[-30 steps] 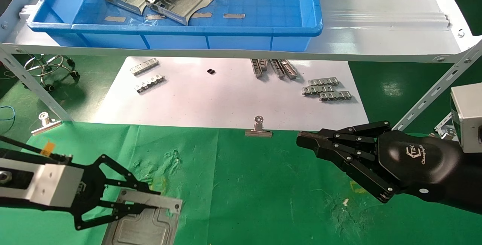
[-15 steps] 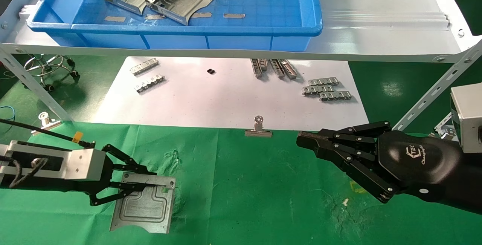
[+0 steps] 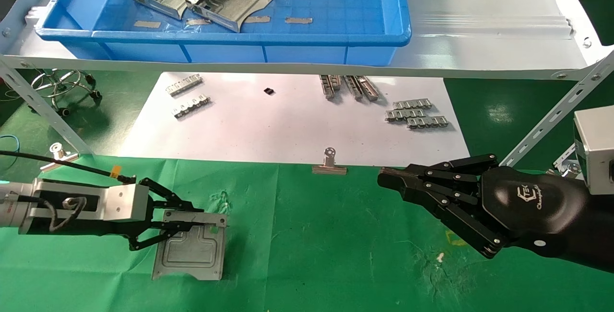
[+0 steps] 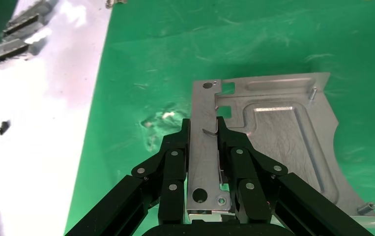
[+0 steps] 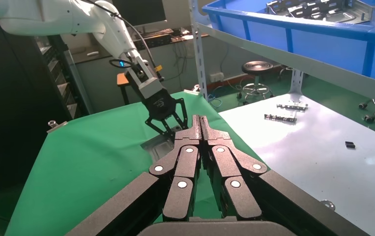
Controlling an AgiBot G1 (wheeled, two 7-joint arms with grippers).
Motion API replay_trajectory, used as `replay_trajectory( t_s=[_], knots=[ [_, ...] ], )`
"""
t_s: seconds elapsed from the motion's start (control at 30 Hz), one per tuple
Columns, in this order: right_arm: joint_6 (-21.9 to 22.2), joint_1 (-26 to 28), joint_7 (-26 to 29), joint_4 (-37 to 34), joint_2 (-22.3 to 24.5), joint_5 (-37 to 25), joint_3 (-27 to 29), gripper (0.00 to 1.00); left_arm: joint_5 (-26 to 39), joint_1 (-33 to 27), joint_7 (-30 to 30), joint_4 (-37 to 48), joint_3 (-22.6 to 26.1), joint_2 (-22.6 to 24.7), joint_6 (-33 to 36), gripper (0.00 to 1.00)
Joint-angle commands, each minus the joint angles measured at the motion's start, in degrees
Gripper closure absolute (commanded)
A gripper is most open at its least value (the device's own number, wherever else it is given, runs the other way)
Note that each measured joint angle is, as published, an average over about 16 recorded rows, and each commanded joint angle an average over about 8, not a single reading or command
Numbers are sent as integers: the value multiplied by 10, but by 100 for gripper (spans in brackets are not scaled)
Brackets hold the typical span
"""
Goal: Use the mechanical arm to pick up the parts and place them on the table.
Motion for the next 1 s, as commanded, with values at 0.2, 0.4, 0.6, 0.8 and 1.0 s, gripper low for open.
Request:
replay_trajectory(
  t_s=[0.2,0.4,0.6,0.8,1.0],
  knots=[
    [0,0,0,0,0,0,0,100,-2,6,23,24,-3,15,-11,13],
    [0,0,0,0,0,0,0,100,-5,5,37,39,-5,24,-11,0],
    [0,0,0,0,0,0,0,100,-9,0,47,52,-9,29,-5,0],
    [0,0,0,0,0,0,0,100,-28,-11,39,46,-18,17,45,0],
    [0,0,0,0,0,0,0,54,-60,-12,-22,-14,-18,-14,90,0]
  ],
)
